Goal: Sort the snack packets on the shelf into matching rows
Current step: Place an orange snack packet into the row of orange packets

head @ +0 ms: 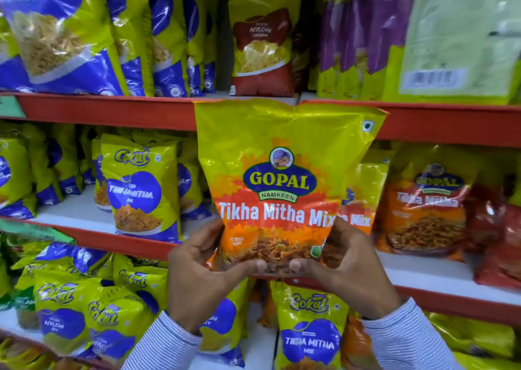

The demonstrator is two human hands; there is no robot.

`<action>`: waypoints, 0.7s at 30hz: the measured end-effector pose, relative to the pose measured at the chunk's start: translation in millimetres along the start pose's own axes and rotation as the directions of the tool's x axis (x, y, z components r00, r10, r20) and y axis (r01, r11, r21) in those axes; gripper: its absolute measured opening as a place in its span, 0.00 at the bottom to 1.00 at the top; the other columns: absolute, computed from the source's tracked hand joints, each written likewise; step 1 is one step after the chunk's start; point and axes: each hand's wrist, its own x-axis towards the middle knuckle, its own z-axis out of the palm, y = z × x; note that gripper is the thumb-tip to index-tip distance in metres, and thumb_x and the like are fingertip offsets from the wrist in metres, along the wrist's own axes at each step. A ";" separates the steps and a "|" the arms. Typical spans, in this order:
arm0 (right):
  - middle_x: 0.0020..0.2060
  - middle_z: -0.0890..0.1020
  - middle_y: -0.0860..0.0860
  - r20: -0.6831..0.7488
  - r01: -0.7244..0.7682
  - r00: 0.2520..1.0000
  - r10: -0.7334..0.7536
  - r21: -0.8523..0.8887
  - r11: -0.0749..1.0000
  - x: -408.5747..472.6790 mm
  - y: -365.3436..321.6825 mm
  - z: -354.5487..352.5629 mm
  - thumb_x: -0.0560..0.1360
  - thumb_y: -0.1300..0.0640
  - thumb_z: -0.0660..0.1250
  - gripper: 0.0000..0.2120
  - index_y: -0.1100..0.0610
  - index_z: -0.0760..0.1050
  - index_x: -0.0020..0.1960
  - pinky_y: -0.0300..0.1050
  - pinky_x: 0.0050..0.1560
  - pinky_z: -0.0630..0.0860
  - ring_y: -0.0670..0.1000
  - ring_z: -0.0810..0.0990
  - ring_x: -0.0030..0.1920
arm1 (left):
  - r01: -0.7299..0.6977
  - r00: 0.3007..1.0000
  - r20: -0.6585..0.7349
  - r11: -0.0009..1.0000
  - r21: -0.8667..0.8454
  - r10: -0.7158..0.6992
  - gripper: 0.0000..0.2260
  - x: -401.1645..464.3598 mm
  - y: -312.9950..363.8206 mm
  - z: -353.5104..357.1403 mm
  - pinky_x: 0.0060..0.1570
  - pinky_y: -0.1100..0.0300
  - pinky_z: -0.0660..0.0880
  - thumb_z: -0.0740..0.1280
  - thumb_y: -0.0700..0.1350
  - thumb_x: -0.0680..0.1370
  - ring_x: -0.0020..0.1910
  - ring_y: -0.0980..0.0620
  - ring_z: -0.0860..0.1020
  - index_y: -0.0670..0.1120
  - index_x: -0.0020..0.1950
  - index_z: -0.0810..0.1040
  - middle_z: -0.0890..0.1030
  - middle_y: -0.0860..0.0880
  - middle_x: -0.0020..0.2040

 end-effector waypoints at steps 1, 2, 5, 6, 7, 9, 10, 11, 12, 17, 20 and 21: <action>0.50 0.88 0.46 -0.021 -0.008 1.000 0.008 -0.001 1.000 -8.9 1.7 -14.3 0.59 0.54 0.82 0.27 0.49 0.79 0.55 0.44 0.51 0.82 0.46 0.86 0.52 | -0.002 1.000 0.021 1.000 -0.012 0.002 0.33 -5.2 4.0 14.0 0.47 0.59 0.83 0.85 0.44 0.53 0.49 0.50 0.86 0.41 0.56 0.81 0.87 0.47 0.50; 0.51 0.87 0.46 -0.036 -0.010 0.999 0.010 -0.008 1.000 -17.3 4.0 -28.2 0.59 0.53 0.82 0.27 0.50 0.79 0.56 0.42 0.51 0.82 0.46 0.86 0.52 | -0.001 0.999 0.038 1.000 -0.029 0.002 0.34 -10.6 7.1 27.5 0.46 0.60 0.83 0.85 0.45 0.53 0.49 0.51 0.86 0.41 0.56 0.81 0.88 0.47 0.50; 0.52 0.87 0.46 -0.081 -0.041 0.996 0.037 -0.039 0.998 -42.0 14.0 -73.6 0.59 0.50 0.82 0.28 0.50 0.78 0.57 0.43 0.54 0.80 0.46 0.84 0.54 | 0.027 0.995 0.101 0.998 -0.059 -0.021 0.36 -25.3 10.2 74.7 0.48 0.57 0.83 0.85 0.49 0.52 0.50 0.50 0.86 0.44 0.57 0.81 0.88 0.49 0.51; 0.52 0.87 0.47 -0.100 -0.056 0.994 0.051 -0.052 0.997 -50.4 18.6 -91.7 0.59 0.47 0.81 0.29 0.49 0.78 0.58 0.45 0.56 0.80 0.47 0.84 0.55 | 0.045 0.991 0.129 0.997 -0.060 -0.037 0.36 -30.2 9.5 94.3 0.50 0.54 0.83 0.85 0.49 0.52 0.51 0.50 0.85 0.44 0.58 0.81 0.87 0.48 0.52; 0.52 0.87 0.46 -0.115 -0.065 0.992 0.058 -0.058 0.996 -57.9 23.9 -110.8 0.59 0.46 0.81 0.30 0.49 0.78 0.59 0.45 0.56 0.80 0.47 0.84 0.55 | 0.064 0.987 0.152 0.996 -0.062 -0.054 0.37 -34.9 9.4 115.4 0.51 0.51 0.83 0.85 0.49 0.52 0.52 0.49 0.85 0.44 0.59 0.80 0.87 0.47 0.52; 0.52 0.87 0.45 -0.140 -0.081 0.988 0.069 -0.082 0.993 -68.1 35.7 -144.2 0.59 0.46 0.80 0.30 0.50 0.78 0.58 0.41 0.56 0.79 0.46 0.84 0.55 | 0.102 0.981 0.174 0.993 -0.067 -0.089 0.37 -41.7 7.3 153.7 0.52 0.50 0.83 0.85 0.49 0.53 0.53 0.50 0.85 0.44 0.59 0.80 0.87 0.48 0.53; 0.52 0.87 0.45 -0.158 -0.092 0.984 0.078 -0.087 0.992 -71.7 42.4 -160.0 0.59 0.47 0.80 0.29 0.50 0.78 0.58 0.39 0.55 0.80 0.46 0.84 0.54 | 0.111 0.978 0.183 0.991 -0.073 -0.097 0.36 -44.1 6.5 172.0 0.52 0.52 0.83 0.85 0.48 0.53 0.53 0.51 0.85 0.44 0.59 0.80 0.87 0.50 0.53; 0.51 0.87 0.45 -0.177 -0.101 0.981 0.085 -0.083 0.991 -74.3 50.2 -174.7 0.59 0.49 0.80 0.27 0.50 0.79 0.57 0.38 0.54 0.80 0.45 0.85 0.54 | 0.118 0.975 0.197 0.990 -0.081 -0.100 0.35 -46.3 6.7 189.9 0.52 0.55 0.83 0.86 0.47 0.54 0.53 0.53 0.85 0.45 0.59 0.80 0.87 0.52 0.53; 0.51 0.87 0.45 -0.192 -0.106 0.977 0.088 -0.087 0.991 -76.1 58.9 -189.5 0.60 0.51 0.80 0.26 0.51 0.79 0.56 0.37 0.53 0.80 0.44 0.85 0.53 | 0.121 0.971 0.215 0.989 -0.081 -0.102 0.34 -47.7 6.5 207.8 0.51 0.57 0.82 0.86 0.45 0.55 0.53 0.54 0.85 0.47 0.59 0.81 0.87 0.54 0.53; 0.50 0.87 0.41 -0.211 -0.137 0.971 0.116 -0.088 0.987 -63.8 98.9 -242.2 0.63 0.57 0.78 0.24 0.56 0.78 0.58 0.36 0.49 0.79 0.42 0.84 0.51 | 0.115 0.965 0.242 0.993 -0.026 -0.105 0.29 -43.1 -0.6 279.0 0.46 0.64 0.82 0.85 0.43 0.58 0.48 0.58 0.85 0.51 0.56 0.80 0.88 0.56 0.49; 0.51 0.87 0.46 -0.198 -0.163 0.969 0.145 -0.076 0.984 -54.8 122.3 -256.8 0.63 0.51 0.79 0.25 0.56 0.78 0.58 0.48 0.55 0.81 0.46 0.84 0.53 | 0.132 0.958 0.252 0.990 0.043 -0.139 0.27 -38.0 -12.2 301.7 0.52 0.51 0.83 0.84 0.53 0.57 0.48 0.59 0.85 0.55 0.54 0.81 0.87 0.57 0.49; 0.52 0.87 0.48 -0.191 -0.173 0.969 0.155 -0.081 0.982 -54.4 128.2 -258.1 0.62 0.46 0.80 0.29 0.55 0.78 0.58 0.55 0.58 0.81 0.48 0.84 0.54 | 0.148 0.953 0.258 0.987 0.065 -0.160 0.24 -37.6 -16.9 305.1 0.52 0.50 0.83 0.83 0.54 0.57 0.48 0.60 0.85 0.58 0.51 0.81 0.86 0.59 0.48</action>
